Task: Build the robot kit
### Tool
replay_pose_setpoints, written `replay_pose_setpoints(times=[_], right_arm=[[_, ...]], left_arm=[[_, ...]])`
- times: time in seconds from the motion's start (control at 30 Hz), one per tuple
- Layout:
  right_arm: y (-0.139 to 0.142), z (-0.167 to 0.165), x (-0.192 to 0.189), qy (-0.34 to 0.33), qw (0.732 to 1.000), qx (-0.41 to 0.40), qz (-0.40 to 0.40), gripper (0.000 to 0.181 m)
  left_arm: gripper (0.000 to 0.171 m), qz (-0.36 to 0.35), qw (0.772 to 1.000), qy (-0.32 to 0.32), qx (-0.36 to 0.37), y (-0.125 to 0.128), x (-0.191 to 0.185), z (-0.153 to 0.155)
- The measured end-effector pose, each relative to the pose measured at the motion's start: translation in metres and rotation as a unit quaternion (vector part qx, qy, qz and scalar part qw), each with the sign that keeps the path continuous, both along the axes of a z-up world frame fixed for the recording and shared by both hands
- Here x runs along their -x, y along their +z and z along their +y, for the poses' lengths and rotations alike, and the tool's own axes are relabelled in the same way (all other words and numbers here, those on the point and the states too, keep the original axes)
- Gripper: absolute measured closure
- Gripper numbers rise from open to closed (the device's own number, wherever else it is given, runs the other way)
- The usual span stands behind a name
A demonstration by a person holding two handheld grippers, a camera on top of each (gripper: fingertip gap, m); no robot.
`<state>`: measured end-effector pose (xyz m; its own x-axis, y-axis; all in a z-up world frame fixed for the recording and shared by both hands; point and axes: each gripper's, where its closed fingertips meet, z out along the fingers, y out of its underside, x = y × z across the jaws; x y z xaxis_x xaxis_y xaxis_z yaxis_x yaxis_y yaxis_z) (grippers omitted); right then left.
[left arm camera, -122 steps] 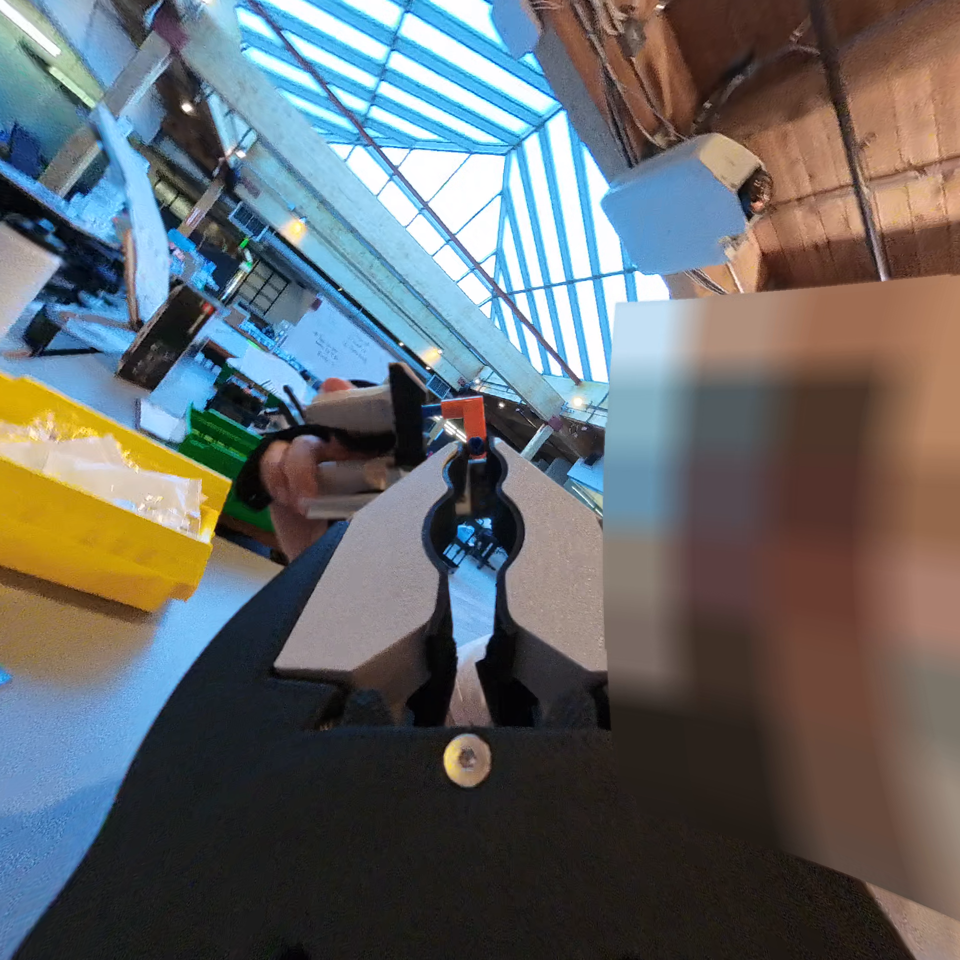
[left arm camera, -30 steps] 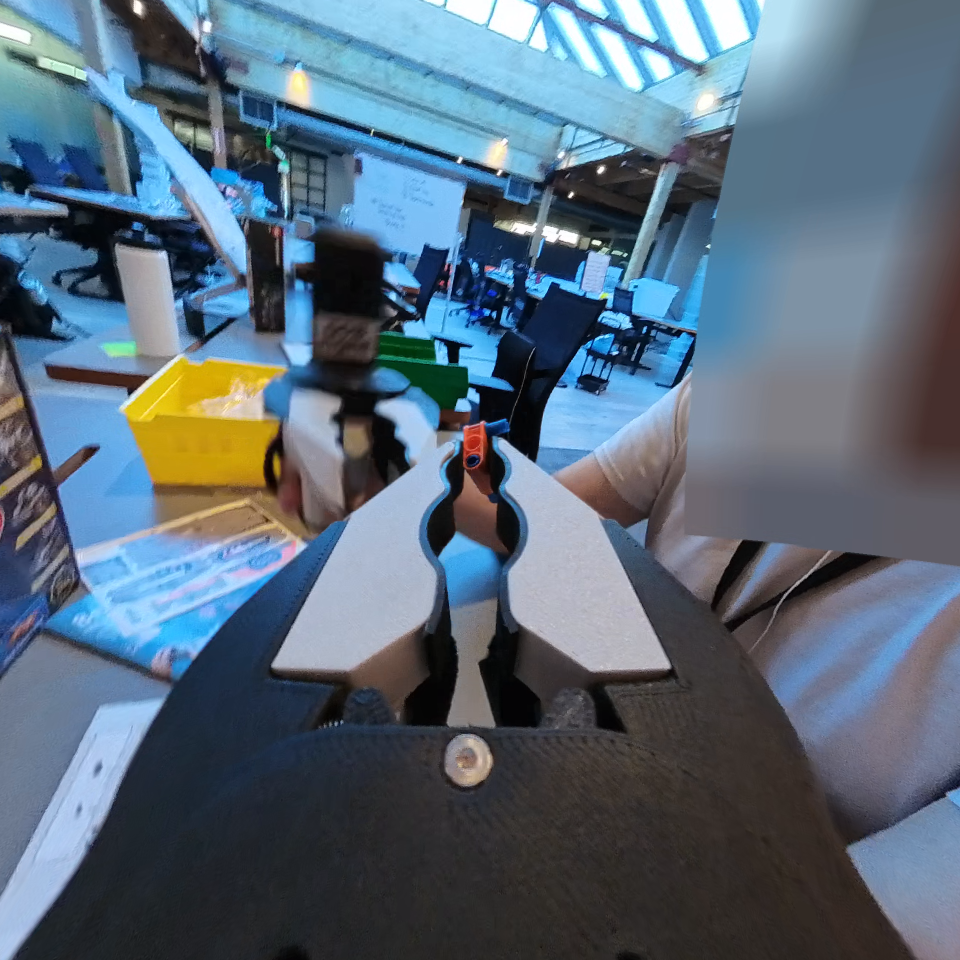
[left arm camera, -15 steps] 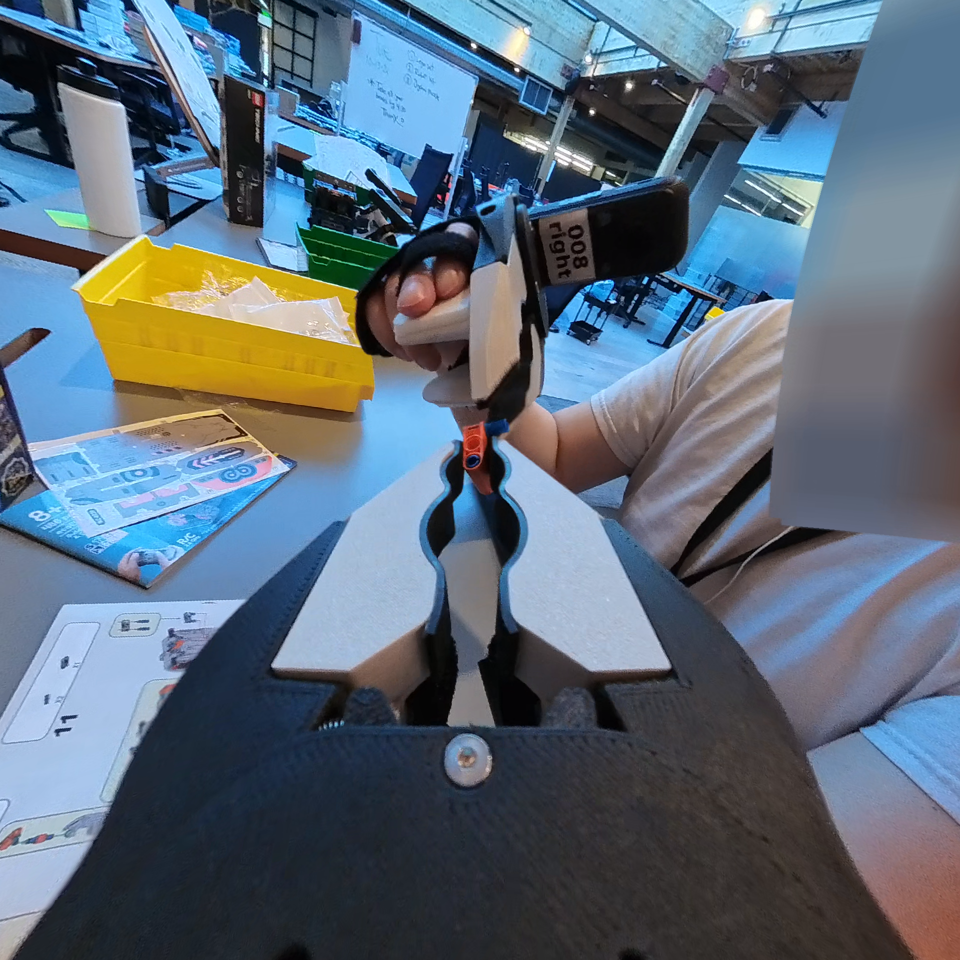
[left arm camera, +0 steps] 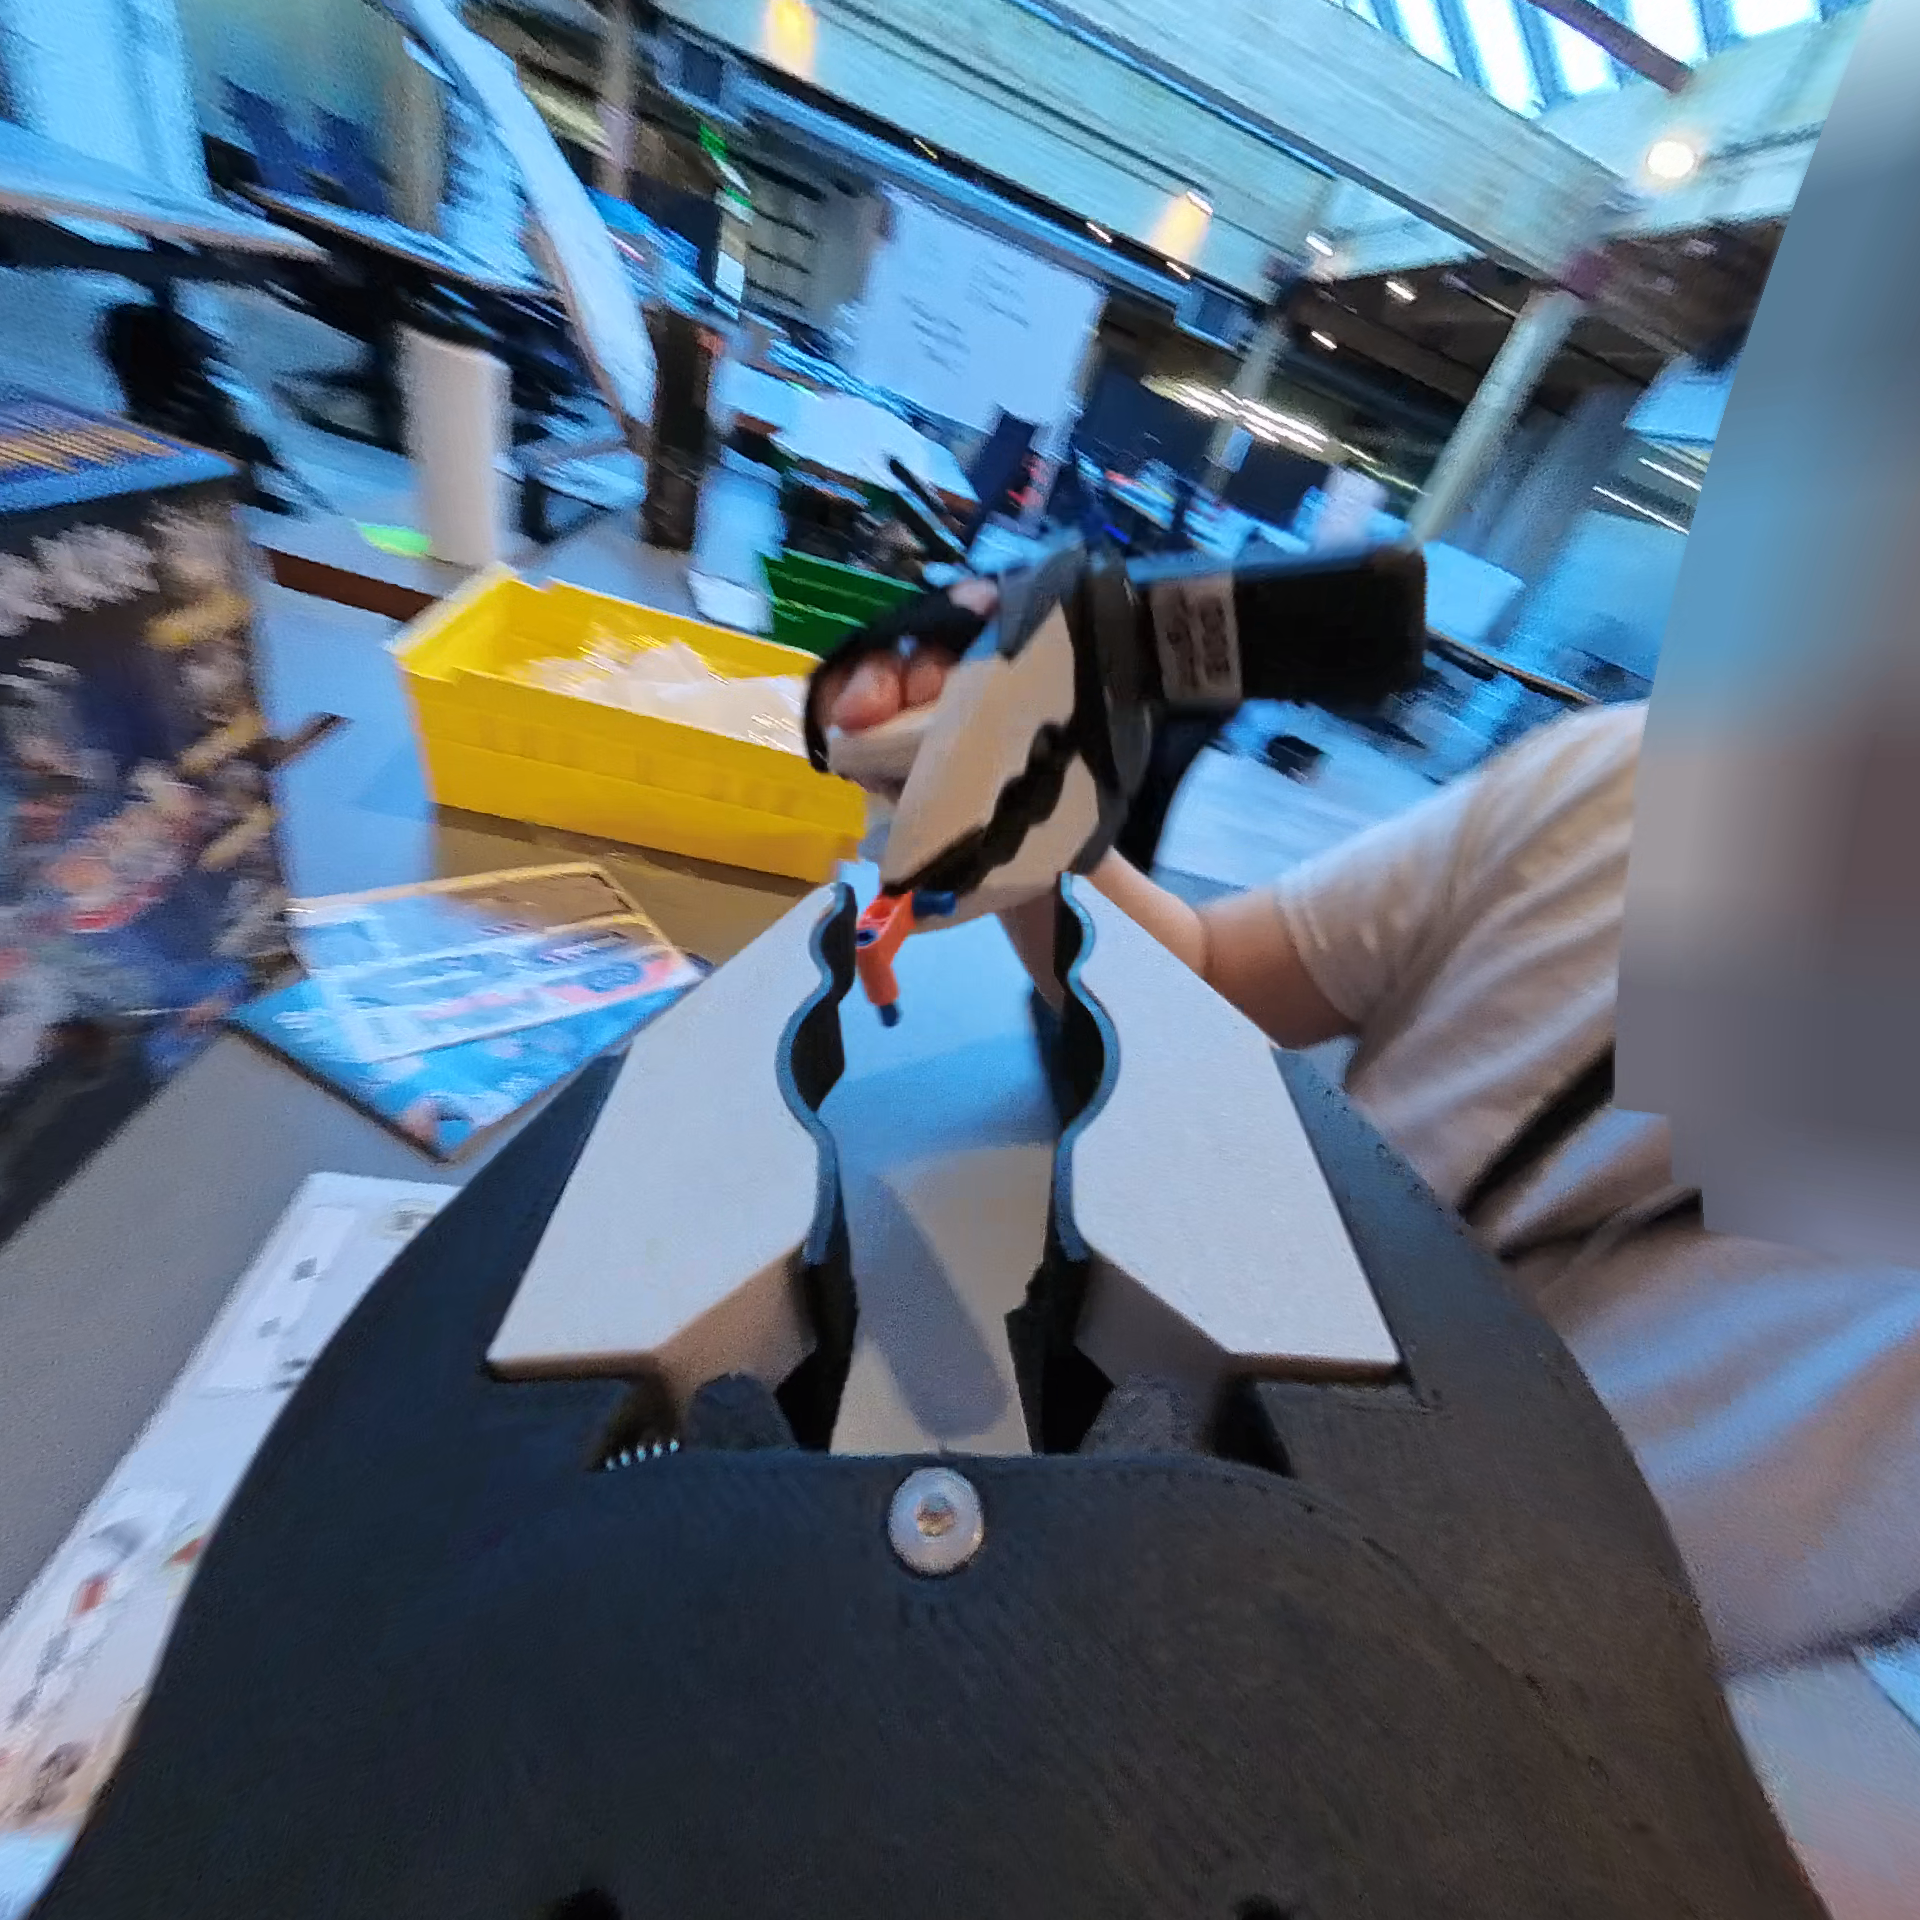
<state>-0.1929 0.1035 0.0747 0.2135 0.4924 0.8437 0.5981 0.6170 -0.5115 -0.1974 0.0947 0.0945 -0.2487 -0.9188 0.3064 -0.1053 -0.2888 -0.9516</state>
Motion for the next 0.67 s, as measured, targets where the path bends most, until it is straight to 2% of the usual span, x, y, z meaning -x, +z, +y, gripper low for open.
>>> replay_pose_setpoints(times=[0.13,0.23,0.4,0.53,0.67], right_arm=[[-0.034,0.044,-0.007,-0.056,0.997,-0.049,0.001,0.176],[-0.078,0.073,-0.009,-0.097,0.993,-0.062,0.002,0.175],[-0.140,0.094,-0.002,-0.124,0.991,-0.033,-0.024,0.176],[-0.159,0.102,-0.001,-0.135,0.990,-0.003,-0.034,0.175],[-0.167,0.108,-0.006,-0.154,0.987,0.010,-0.036,0.175]], left_arm=[[0.136,-0.061,0.991,0.121,-0.018,0.042,0.027,0.021],[0.134,-0.100,0.977,0.187,-0.026,0.071,0.049,0.024],[0.133,-0.080,0.953,0.281,-0.077,0.085,0.073,0.022],[0.134,-0.063,0.939,0.326,-0.092,0.090,0.086,0.020],[0.135,-0.065,0.923,0.363,-0.108,0.098,0.097,0.020]])
